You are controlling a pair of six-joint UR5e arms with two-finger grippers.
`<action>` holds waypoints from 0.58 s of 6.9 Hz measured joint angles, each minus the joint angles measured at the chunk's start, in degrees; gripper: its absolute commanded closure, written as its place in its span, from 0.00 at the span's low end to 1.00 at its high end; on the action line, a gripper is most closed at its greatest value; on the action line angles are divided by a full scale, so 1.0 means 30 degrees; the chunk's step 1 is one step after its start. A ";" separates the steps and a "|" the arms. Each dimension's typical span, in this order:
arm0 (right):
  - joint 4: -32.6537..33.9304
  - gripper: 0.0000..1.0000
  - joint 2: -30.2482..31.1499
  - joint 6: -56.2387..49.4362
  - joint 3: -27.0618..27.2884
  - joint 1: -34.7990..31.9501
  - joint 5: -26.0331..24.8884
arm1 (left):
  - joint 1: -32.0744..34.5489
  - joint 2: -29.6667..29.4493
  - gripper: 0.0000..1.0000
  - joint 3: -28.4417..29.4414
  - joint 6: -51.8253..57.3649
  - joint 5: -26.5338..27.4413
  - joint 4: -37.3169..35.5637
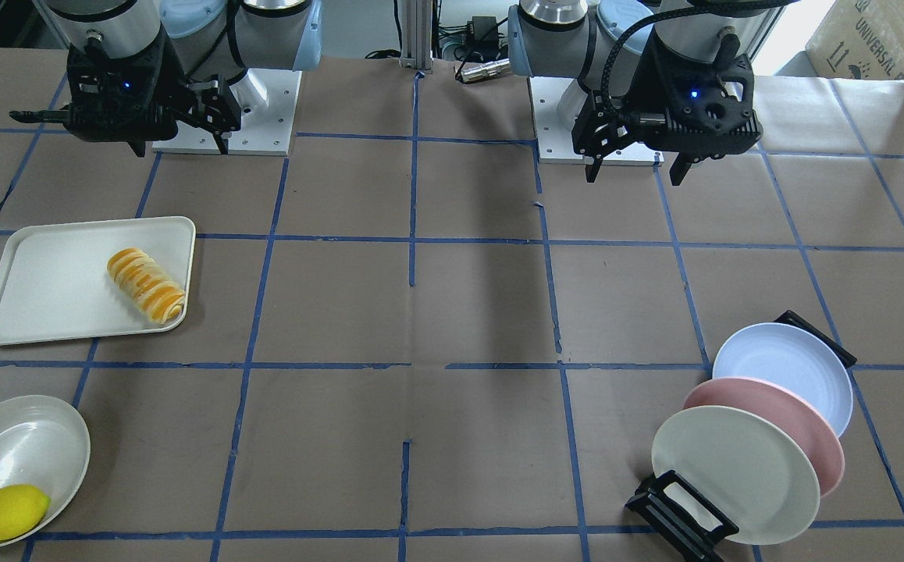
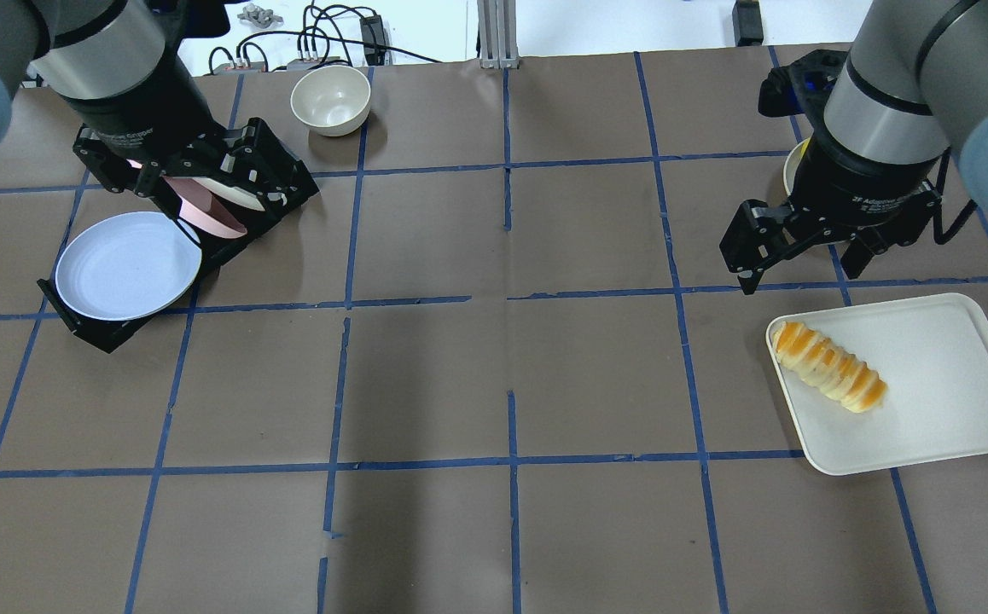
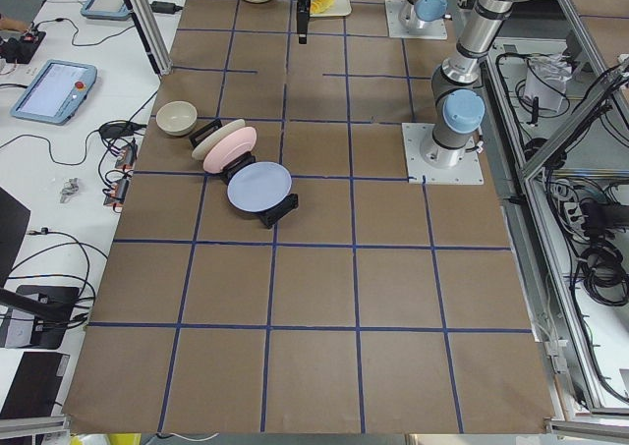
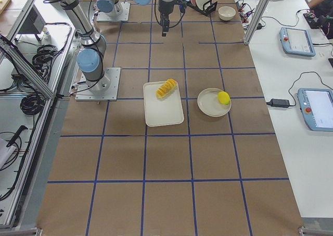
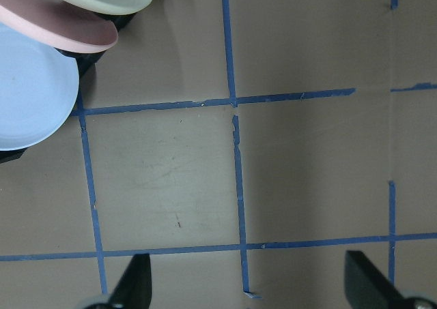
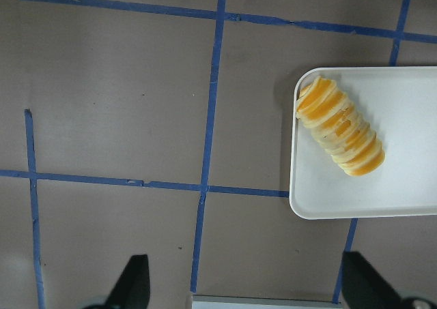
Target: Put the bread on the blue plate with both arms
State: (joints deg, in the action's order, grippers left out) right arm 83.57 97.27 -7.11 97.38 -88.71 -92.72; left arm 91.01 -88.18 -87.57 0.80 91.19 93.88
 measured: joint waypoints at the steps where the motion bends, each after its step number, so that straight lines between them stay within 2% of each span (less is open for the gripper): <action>1: 0.0003 0.00 0.0002 -0.0001 0.0027 0.0006 -0.0002 | 0.0004 0.0023 0.00 -0.0003 -0.0107 -0.0119 -0.0004; 3: 0.0141 0.00 -0.0056 -0.0534 0.0150 0.0124 -0.0026 | -0.0479 -0.0101 0.00 0.0035 0.0588 -0.0184 -0.0006; 4: 0.0988 0.00 -0.0111 -0.1950 0.0717 0.0585 -0.0107 | -0.1540 -0.0185 0.00 0.0075 0.1810 -0.0232 0.0030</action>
State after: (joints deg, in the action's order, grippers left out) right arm 86.53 96.93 -12.96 99.53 -86.95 -93.04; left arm 86.39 -88.74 -87.35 6.23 90.49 93.97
